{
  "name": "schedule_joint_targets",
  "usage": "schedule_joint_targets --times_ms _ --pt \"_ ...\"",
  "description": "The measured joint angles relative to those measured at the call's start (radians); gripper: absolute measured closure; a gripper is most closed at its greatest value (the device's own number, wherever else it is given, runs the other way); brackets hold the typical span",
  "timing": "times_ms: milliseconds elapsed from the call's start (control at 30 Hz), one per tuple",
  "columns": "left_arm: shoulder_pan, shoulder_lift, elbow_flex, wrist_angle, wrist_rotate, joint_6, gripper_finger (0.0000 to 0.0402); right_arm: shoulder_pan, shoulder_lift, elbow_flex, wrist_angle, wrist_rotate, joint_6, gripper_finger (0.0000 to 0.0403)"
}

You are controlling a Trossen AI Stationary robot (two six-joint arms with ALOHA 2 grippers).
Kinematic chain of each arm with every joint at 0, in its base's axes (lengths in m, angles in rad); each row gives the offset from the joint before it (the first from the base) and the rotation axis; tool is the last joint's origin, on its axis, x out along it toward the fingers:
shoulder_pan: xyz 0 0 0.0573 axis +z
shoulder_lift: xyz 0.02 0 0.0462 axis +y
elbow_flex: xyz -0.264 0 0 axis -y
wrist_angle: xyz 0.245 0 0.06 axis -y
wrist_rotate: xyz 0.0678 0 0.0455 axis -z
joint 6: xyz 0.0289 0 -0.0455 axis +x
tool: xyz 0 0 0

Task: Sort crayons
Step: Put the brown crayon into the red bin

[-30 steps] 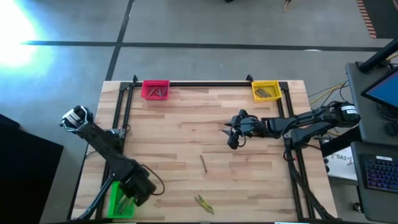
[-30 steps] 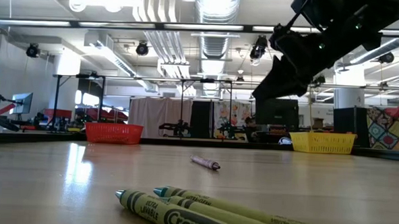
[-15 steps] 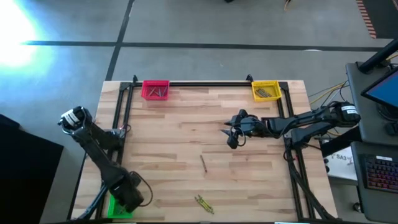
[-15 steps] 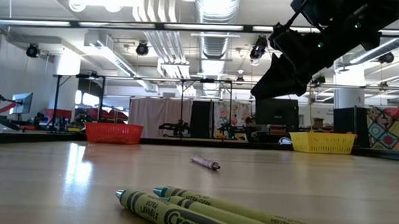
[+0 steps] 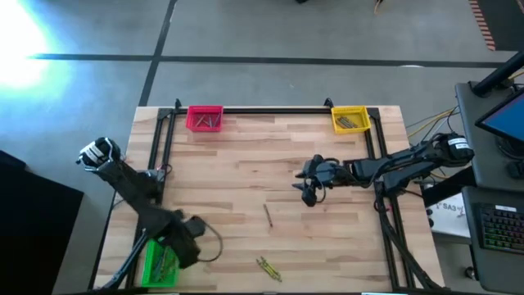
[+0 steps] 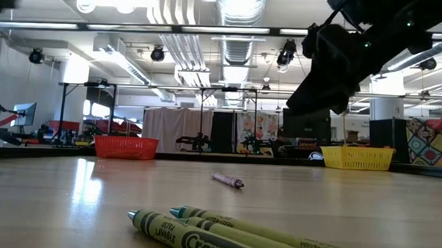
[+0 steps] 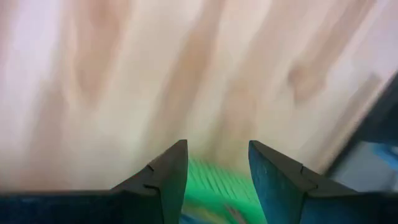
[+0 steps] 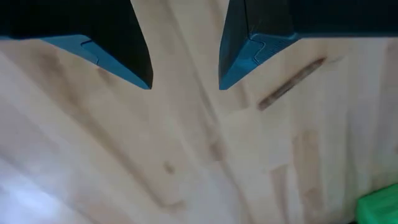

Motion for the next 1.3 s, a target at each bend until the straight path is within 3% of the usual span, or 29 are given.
schedule_joint_targets --times_ms 233,367,433,567,667,867,1000,1300 --pt "0.238 0.006 -0.011 0.073 -0.243 0.600 0.0248 0.101 0.004 0.000 -0.002 0.002 0.066 0.0231" --pt "0.372 0.037 -0.012 0.228 -0.417 0.991 0.0253 0.156 0.005 0.000 -0.022 0.007 0.160 0.0231" --pt "0.424 0.063 -0.012 0.337 -0.421 1.202 0.0261 0.179 0.004 0.003 -0.052 0.037 0.193 0.0232" --pt "0.525 0.117 -0.011 0.524 -0.286 1.486 0.0283 0.202 0.003 0.023 -0.136 0.081 0.237 0.0232" --pt "0.596 0.162 0.014 0.567 -0.131 1.572 0.0296 0.202 0.004 0.027 -0.197 0.085 0.275 0.0234" --pt "0.667 0.280 0.075 0.707 0.050 1.720 0.0308 0.202 0.004 0.027 -0.259 0.111 0.274 0.0235" --pt "0.678 0.398 0.170 0.706 0.116 1.757 0.0309 0.202 0.004 0.026 -0.272 0.111 0.212 0.0238" --pt "0.683 0.600 0.352 0.493 0.202 1.846 0.0309 0.201 0.003 0.026 -0.273 0.105 0.182 0.0242"
